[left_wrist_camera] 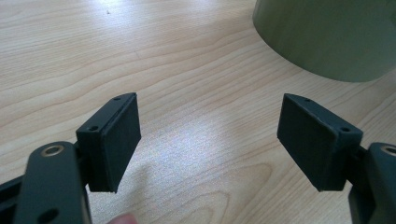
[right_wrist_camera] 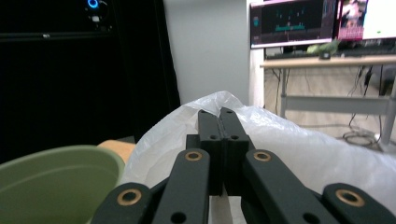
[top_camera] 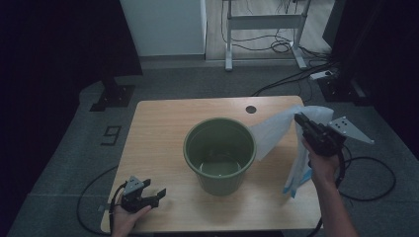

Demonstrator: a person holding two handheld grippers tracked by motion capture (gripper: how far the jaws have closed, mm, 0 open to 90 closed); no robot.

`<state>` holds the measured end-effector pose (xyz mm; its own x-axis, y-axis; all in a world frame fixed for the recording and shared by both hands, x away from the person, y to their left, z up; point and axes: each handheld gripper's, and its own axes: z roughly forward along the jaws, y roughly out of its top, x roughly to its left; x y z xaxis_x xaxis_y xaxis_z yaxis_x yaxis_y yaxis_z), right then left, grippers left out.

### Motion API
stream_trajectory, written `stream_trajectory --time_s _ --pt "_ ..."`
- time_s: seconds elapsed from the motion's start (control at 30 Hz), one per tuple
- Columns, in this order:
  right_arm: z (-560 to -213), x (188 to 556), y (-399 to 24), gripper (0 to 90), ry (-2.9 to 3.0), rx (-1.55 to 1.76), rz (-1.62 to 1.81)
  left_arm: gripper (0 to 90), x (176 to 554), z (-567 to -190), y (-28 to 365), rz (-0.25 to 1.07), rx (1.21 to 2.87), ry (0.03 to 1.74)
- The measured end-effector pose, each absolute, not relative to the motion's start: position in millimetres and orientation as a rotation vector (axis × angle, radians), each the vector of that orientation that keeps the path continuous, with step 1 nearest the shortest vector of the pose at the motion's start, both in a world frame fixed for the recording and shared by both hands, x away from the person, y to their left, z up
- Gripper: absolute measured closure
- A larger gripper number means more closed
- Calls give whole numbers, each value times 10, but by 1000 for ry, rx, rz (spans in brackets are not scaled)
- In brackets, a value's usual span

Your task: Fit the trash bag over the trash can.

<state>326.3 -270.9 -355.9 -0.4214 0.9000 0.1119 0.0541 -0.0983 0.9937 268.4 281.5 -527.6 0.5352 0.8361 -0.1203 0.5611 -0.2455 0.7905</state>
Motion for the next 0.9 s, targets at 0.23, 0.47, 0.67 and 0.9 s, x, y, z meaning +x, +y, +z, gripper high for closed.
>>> stream_trajectory --time_s 0.23,0.47,0.67,0.9 --pt "-3222 3178 -2720 891 1466 1011 1600 213 2687 -5284 2819 417 1940 1139" --pt "-2949 3122 -2695 891 1440 964 1608 214 2687 -5285 2826 415 1940 1139" --pt "-2762 3050 -2654 891 1426 918 1625 214 2689 -5290 2827 411 1937 1141" --pt "-2435 3014 -2567 890 1413 868 1631 214 2687 -5280 2820 404 1936 1134"
